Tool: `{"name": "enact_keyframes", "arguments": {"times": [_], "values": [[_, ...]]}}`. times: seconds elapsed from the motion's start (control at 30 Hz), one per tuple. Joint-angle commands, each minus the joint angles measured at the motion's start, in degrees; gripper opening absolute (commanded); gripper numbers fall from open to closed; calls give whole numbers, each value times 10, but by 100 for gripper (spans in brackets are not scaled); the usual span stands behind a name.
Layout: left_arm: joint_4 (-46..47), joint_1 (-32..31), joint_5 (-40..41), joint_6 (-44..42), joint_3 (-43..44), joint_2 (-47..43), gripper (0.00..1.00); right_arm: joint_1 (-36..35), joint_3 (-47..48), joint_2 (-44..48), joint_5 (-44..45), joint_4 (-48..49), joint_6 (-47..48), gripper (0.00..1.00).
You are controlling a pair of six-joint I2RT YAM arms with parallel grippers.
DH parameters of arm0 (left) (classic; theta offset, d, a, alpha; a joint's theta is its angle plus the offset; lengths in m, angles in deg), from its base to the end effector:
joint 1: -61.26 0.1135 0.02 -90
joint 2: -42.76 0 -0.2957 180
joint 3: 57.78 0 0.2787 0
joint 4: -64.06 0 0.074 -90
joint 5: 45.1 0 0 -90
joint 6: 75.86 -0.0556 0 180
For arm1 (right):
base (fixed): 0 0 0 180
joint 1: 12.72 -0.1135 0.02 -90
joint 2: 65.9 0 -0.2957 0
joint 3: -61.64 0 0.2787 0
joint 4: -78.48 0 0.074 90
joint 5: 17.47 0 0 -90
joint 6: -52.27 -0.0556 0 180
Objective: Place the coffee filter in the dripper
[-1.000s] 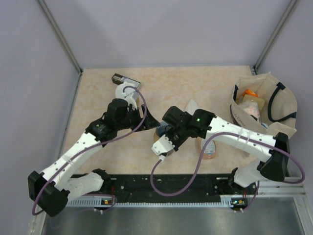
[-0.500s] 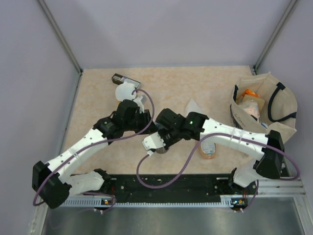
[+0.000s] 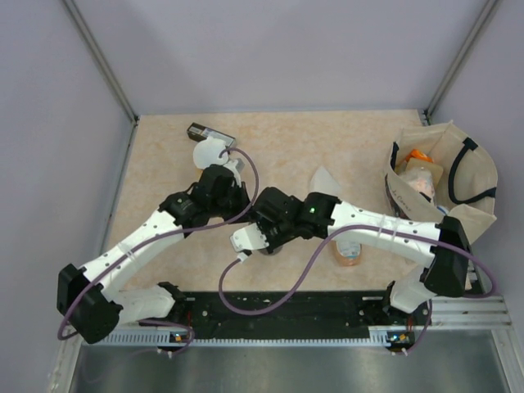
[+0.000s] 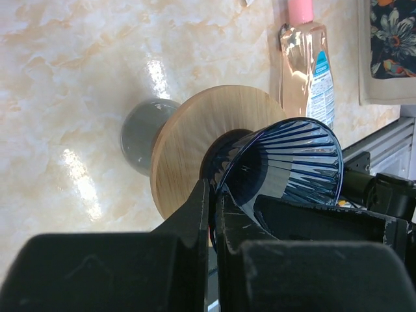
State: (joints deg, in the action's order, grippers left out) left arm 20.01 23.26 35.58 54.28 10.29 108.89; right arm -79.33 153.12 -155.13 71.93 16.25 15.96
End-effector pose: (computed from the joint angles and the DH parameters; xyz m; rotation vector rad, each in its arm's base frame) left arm 0.2108 -0.1761 0.3069 0.0431 2.4595 -0.8436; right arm 0.1421 0.3301 0.3079 -2.2748 1.3012 0.0927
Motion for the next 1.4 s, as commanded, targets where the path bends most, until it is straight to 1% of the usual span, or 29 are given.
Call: {"name": "enact_keyframes", "arguments": {"times": [0.0,0.13,0.27,0.47,0.57,0.7,0.8,0.93,1.13,1.23,1.37], "values": [[-95,-3,14,-56,39,45,0,7,-74,-39,-141,-83,-20,0],[-133,-8,22,-62,66,72,0,24,-112,-24,-191,-55,-33,0],[-169,-11,49,-64,89,84,0,49,-145,-19,-243,-34,-39,0],[-175,-25,58,-64,103,102,0,57,-171,-34,-275,-16,-48,0],[-177,-26,69,-58,93,112,0,64,-180,-40,-284,-10,-58,0],[-178,-26,69,-59,101,110,0,66,-175,-49,-283,-7,-62,0],[-180,-26,75,-63,110,104,0,66,-164,-42,-262,-10,-65,7],[-183,-27,69,-74,132,108,0,67,-138,-26,-244,-16,-55,19],[-188,-35,62,-85,162,120,0,67,-97,-10,-201,-19,-33,29],[-189,-37,64,-85,165,124,0,67,-77,-3,-183,-23,-14,41],[-190,-38,69,-84,168,125,0,67,-58,17,-165,-23,10,50]]}}
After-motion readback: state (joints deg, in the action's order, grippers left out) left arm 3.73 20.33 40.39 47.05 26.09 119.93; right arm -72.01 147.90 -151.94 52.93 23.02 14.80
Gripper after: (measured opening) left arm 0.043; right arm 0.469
